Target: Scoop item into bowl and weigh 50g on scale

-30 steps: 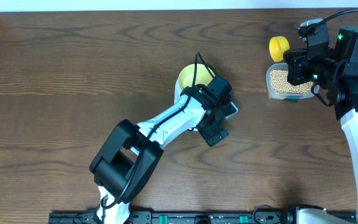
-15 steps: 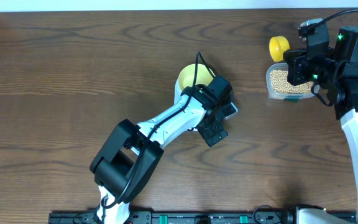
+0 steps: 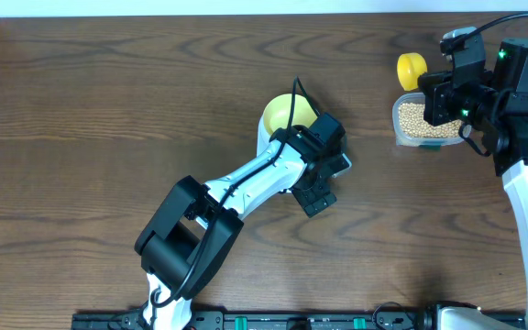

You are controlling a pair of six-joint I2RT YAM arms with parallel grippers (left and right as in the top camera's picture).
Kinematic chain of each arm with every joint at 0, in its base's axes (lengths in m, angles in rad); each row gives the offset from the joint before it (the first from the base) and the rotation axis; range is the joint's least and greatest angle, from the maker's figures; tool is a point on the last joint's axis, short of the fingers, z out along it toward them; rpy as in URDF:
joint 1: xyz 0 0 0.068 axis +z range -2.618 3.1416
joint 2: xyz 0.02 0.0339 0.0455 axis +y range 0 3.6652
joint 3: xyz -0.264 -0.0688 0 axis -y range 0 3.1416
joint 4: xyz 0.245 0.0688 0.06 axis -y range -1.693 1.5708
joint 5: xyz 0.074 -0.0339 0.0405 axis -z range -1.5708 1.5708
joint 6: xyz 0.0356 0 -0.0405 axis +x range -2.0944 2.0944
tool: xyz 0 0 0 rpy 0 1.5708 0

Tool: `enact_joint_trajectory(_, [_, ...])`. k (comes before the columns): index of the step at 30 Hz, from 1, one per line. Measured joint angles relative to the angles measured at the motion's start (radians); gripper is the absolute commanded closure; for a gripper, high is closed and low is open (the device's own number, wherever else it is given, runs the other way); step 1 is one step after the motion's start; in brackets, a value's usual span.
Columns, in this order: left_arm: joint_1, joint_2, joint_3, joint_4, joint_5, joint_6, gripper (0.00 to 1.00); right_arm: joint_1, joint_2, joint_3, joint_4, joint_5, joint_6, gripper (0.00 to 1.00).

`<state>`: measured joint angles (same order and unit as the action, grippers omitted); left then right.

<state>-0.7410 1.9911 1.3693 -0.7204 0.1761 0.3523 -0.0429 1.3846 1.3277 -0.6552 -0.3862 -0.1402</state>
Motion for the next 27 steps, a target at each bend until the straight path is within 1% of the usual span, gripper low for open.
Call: enact_joint_trajectory(27, [-0.003, 0.003, 0.005, -0.009, -0.003, 0.004, 0.02, 0.000, 0.000, 0.000, 0.000, 0.000, 0.000, 0.99])
